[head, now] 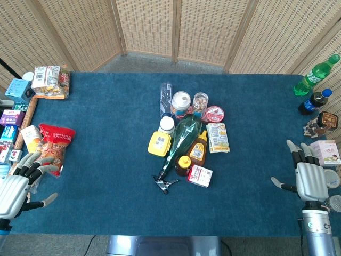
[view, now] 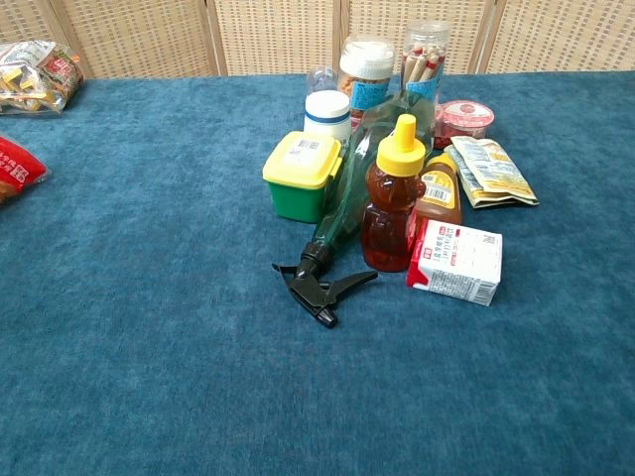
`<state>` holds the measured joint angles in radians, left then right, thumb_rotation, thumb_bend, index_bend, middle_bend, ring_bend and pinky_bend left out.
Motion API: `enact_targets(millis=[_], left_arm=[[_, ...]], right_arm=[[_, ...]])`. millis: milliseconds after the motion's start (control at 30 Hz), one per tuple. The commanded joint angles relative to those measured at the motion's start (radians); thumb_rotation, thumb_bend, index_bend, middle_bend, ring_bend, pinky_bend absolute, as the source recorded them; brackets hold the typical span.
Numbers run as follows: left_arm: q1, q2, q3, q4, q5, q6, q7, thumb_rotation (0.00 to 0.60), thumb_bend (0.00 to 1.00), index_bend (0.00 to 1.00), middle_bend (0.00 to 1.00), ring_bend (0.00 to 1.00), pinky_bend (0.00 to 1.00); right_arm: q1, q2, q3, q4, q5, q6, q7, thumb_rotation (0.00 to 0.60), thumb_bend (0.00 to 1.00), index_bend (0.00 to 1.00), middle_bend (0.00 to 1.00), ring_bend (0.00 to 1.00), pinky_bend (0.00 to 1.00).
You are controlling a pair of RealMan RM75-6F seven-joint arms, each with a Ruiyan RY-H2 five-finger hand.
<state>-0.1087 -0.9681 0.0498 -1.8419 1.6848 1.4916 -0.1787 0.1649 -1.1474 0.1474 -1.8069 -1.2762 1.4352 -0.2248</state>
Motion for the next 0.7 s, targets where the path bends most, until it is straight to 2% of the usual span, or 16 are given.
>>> enact_targets(millis=[33,367,600,700], left_arm=[[-0.001,-0.001,0.001,0.0,0.001,-0.003,0.0,0.6,0.25,0.31,0.21,0.01,0.0],[-0.001,0.011,0.001,-0.013,0.026,0.015,-0.004,0.6,0.25,0.31,0.21,0.01,0.0],[-0.011,0.027,-0.001,-0.021,0.049,0.02,-0.031,0.6,0.25,0.31,0.21,0.01,0.0],[-0.015,0.033,-0.001,-0.024,0.054,0.02,-0.042,0.6,0.25,0.31,0.21,0.01,0.0]], right_arm=[[0.001,-0.002,0.0,0.004,0.0,-0.003,0.0,0.544,0.04,0.0,0.18,0.06,0.08],[0.0,-0.001,-0.01,0.025,-0.003,-0.048,0.096,0.543,0.04,0.0,0.18,0.06,0.08],[0.025,-0.002,-0.028,0.039,-0.054,-0.146,0.302,0.541,0.04,0.0,0.16,0.0,0.07],[0.041,-0.015,-0.028,0.041,-0.088,-0.177,0.407,0.541,0.03,0.0,0.07,0.0,0.02]])
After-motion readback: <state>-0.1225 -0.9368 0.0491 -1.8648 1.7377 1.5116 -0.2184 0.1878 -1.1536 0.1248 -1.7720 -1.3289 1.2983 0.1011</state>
